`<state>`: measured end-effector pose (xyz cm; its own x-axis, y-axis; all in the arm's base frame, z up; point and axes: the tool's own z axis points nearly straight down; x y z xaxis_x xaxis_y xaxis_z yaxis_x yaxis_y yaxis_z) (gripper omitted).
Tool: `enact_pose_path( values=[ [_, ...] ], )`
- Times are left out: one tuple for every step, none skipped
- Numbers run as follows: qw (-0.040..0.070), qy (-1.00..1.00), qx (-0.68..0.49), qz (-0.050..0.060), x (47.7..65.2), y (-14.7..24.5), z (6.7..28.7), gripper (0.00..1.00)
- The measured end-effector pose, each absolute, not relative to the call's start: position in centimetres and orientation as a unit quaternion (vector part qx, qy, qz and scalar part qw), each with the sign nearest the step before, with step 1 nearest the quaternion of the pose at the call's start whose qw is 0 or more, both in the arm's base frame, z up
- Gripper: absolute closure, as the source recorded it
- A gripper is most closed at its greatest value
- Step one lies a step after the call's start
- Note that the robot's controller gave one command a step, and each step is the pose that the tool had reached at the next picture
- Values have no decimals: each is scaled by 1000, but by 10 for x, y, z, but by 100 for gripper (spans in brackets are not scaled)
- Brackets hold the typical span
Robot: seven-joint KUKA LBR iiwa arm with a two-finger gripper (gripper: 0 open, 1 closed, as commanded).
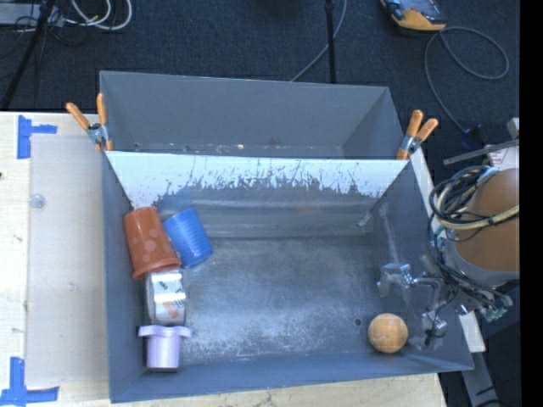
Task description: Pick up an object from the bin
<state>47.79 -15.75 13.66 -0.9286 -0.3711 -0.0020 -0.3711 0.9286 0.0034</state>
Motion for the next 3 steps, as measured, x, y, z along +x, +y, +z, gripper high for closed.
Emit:
enact_pose_path(
  values=[
    [6, 962, -275, 1, 481, -156, 76, 0],
    [3, 987, -161, 3, 481, -157, 70, 100],
    [3, 987, -162, 3, 481, -157, 70, 100]
  ],
)
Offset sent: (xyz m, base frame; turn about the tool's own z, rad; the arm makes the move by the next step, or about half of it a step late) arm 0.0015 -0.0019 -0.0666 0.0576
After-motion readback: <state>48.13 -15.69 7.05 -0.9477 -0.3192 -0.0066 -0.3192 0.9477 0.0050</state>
